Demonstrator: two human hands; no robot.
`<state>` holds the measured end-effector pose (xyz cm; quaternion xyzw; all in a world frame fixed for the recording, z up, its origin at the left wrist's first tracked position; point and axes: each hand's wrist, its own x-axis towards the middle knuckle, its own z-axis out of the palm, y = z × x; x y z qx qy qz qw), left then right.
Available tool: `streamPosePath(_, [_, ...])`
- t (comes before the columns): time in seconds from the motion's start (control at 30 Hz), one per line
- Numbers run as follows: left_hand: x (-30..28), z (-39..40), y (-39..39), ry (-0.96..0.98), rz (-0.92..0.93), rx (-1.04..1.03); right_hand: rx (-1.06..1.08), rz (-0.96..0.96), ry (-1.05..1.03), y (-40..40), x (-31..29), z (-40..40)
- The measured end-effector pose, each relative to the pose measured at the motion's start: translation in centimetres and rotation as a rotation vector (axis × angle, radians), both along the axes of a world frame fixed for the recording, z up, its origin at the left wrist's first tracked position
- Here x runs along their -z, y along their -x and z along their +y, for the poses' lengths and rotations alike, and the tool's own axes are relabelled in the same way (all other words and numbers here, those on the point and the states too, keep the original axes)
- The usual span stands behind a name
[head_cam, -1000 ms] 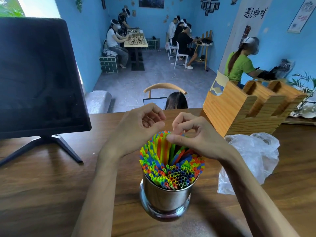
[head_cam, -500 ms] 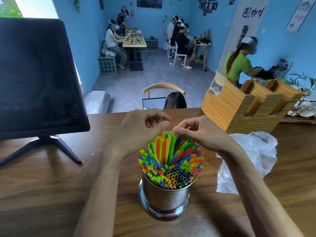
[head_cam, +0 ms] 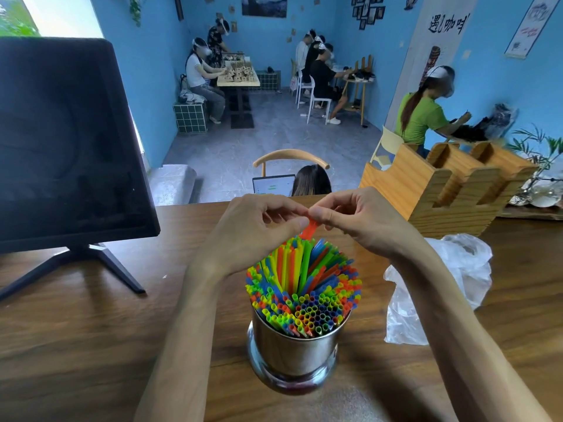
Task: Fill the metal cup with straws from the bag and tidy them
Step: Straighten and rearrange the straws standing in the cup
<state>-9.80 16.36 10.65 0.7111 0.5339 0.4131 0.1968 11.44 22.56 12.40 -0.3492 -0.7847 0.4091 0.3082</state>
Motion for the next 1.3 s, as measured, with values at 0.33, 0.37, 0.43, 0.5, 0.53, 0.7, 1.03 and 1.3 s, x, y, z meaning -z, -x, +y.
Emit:
streamPosePath(0.33, [0.4, 0.5, -0.2, -0.011, 0.026, 0.006, -0.013, 0.166, 0.045, 0.2, -0.5, -0.2])
streamPosePath(0.37, [0.4, 0.5, -0.2, -0.007, 0.019, 0.000, -0.010, 0.184, 0.053, 0.2, -0.5, -0.2])
streamPosePath(0.43, [0.5, 0.5, -0.1, -0.002, -0.005, -0.002, -0.010, 0.238, 0.089, 0.3, -0.4, -0.3])
streamPosePath(0.5, [0.5, 0.4, -0.2, 0.019, -0.060, 0.005, -0.002, 0.310, 0.135, 0.4, -0.3, -0.5])
streamPosePath(0.53, [0.5, 0.4, -0.2, 0.033, -0.089, 0.009, 0.002, 0.345, 0.161, 0.4, -0.2, -0.6])
streamPosePath(0.7, [0.2, 0.1, -0.6, 0.063, -0.200, 0.048, 0.030, 0.512, 0.284, 1.0, 0.0, -1.0])
streamPosePath(1.03, [-0.8, -0.1, -1.0, -0.065, -0.386, -0.030, -0.011, 0.620, 0.259, 1.4, 0.1, -1.0])
streamPosePath(1.3, [-3.2, 0.8, -1.7, -0.207, -0.577, -0.043, -0.063, 0.370, 0.144, 3.0, 0.5, -2.0])
